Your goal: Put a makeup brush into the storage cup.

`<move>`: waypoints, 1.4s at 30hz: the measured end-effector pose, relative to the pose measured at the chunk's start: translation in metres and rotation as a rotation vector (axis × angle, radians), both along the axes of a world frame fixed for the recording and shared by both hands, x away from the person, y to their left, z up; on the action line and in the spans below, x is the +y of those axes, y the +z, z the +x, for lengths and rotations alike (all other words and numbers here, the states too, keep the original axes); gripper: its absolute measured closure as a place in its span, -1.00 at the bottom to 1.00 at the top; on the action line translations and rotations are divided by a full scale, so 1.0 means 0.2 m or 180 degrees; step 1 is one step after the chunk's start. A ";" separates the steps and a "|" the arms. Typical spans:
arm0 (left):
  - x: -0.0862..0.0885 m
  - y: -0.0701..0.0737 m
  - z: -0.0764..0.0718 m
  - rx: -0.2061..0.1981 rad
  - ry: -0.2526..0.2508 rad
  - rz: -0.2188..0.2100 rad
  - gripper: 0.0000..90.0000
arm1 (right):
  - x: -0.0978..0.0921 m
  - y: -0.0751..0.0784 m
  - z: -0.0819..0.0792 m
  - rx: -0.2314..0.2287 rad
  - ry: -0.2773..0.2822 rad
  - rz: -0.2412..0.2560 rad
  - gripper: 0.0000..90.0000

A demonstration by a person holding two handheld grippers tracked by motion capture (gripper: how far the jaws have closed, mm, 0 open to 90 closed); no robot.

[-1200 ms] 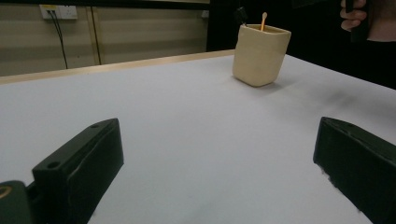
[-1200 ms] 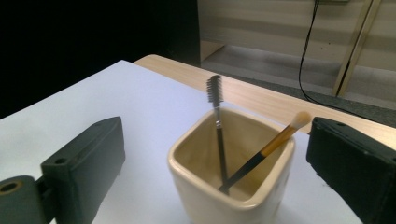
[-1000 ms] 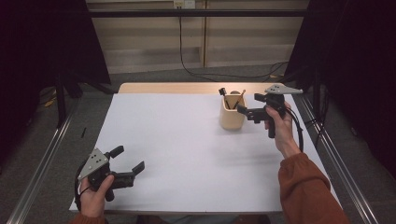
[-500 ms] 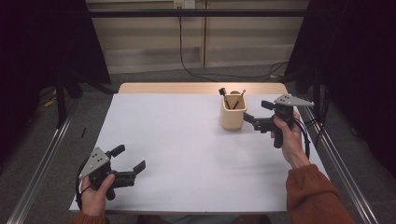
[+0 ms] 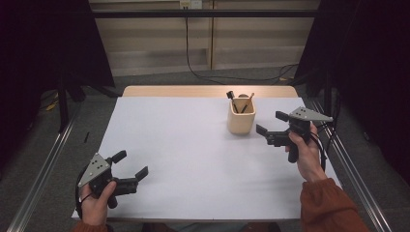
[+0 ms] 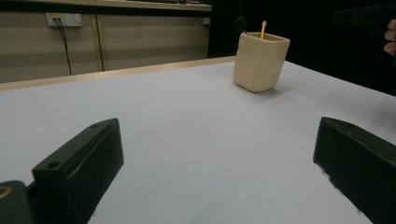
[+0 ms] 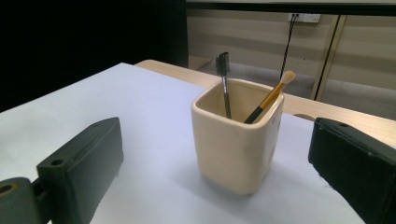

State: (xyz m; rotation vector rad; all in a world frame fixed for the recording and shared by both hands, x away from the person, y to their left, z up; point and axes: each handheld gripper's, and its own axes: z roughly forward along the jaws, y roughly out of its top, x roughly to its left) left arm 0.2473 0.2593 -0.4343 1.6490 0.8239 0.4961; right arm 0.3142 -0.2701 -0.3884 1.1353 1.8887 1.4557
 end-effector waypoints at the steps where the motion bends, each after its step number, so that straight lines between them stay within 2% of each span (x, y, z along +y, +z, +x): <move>1: 0.00 0.00 0.00 -0.0007 -0.0002 0.0006 -0.97 | 0.00 0.00 -0.01 -0.0006 -0.0014 0.0003 -0.94; 5: 0.00 0.00 0.00 -0.0017 0.0000 0.0023 -0.96 | -0.02 0.00 -0.06 -0.0029 -0.0050 0.0007 -0.94; 11: 0.00 0.00 0.00 -0.0019 0.0005 0.0026 -0.96 | -0.03 -0.04 -0.12 -0.0022 -0.0059 -0.0005 -0.93; 18: 0.00 0.00 -0.01 -0.0018 0.0008 0.0021 -0.97 | -0.04 -0.04 -0.19 -0.0069 -0.0048 0.0005 -0.92; 24: -0.01 0.00 -0.01 -0.0021 -0.0012 0.0039 -0.96 | -0.05 -0.09 -0.25 -0.0004 -0.0057 -0.0025 -0.92; 35: -0.01 0.00 -0.02 -0.0020 0.0004 0.0045 -0.96 | -0.10 -0.13 -0.35 0.0080 -0.0087 0.0048 -0.91; 42: 0.00 0.00 -0.04 -0.0024 0.0045 -0.0070 -0.96 | -0.12 -0.16 -0.42 0.0091 -0.0135 0.0073 -0.91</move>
